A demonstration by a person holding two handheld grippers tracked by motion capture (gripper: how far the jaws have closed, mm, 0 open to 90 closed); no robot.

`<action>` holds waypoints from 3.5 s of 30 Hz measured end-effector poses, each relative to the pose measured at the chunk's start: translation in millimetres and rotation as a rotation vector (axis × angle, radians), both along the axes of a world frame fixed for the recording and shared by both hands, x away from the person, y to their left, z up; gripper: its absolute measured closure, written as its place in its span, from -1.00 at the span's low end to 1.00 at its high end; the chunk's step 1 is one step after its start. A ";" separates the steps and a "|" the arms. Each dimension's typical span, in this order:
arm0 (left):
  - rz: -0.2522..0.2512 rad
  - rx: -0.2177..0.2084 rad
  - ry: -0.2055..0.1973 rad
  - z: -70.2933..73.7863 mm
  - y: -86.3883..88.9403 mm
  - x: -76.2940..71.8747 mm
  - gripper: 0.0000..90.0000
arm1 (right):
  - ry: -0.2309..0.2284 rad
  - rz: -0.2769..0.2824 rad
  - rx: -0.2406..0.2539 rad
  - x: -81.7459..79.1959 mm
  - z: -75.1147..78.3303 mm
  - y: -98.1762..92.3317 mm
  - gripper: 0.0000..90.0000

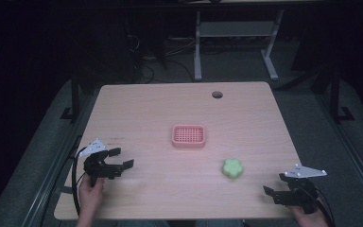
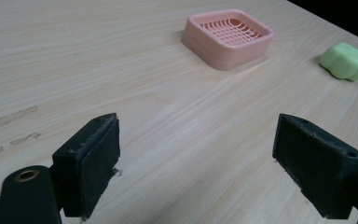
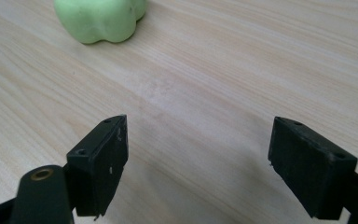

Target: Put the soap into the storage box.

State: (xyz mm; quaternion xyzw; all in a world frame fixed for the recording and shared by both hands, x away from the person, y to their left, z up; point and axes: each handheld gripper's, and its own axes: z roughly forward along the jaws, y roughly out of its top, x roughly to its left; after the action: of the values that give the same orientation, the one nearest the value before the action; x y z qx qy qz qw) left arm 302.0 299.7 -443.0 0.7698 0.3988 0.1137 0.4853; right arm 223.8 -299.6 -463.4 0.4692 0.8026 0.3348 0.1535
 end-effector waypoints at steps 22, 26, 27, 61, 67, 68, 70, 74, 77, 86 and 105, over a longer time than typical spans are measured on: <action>0.011 -0.023 0.000 0.9 6.3 -2.2 -0.68 | 0.141 0.172 -0.099 35.0 39.8 25.2 -0.66; 0.017 -0.031 -0.003 0.8 7.5 -1.7 -0.68 | 0.153 0.217 -0.141 46.5 50.8 37.4 -0.65; 0.014 -0.028 -0.007 0.9 7.9 -1.4 -0.68 | 0.153 0.217 -0.141 46.5 50.8 37.4 -0.65; 0.020 -0.037 -0.003 2.0 7.8 -2.4 -0.68 | 0.215 0.367 -0.233 85.4 69.0 88.3 -0.66; 0.018 -0.037 -0.004 2.1 7.7 -2.4 -0.68 | 0.238 0.382 -0.247 91.4 67.1 97.0 -0.66; 0.019 -0.038 -0.003 2.1 7.7 -2.4 -0.68 | 0.245 0.391 -0.253 92.9 65.8 100.9 -0.67; 0.018 -0.038 -0.002 2.0 7.4 -2.4 -0.68 | 0.248 0.396 -0.256 93.5 65.2 102.8 -0.67; 0.019 -0.038 0.000 2.0 6.8 -2.4 -0.68 | 0.264 0.413 -0.278 97.3 60.7 110.4 -0.67; 0.018 -0.036 -0.001 2.0 7.0 -2.3 -0.68 | 0.271 0.424 -0.289 99.5 58.1 114.0 -0.67; 0.016 -0.038 -0.003 2.0 7.3 -2.4 -0.68 | 0.293 0.435 -0.310 104.6 55.0 125.1 -0.67; 0.017 -0.040 -0.003 2.0 7.9 -2.3 -0.68 | 0.362 0.435 -0.380 117.2 37.2 140.8 -0.66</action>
State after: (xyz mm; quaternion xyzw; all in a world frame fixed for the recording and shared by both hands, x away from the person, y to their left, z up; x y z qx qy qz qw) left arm 299.7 307.6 -441.0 0.7561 0.4068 0.1111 0.5004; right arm 340.9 -158.8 -426.3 0.3017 0.9462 0.1157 0.0183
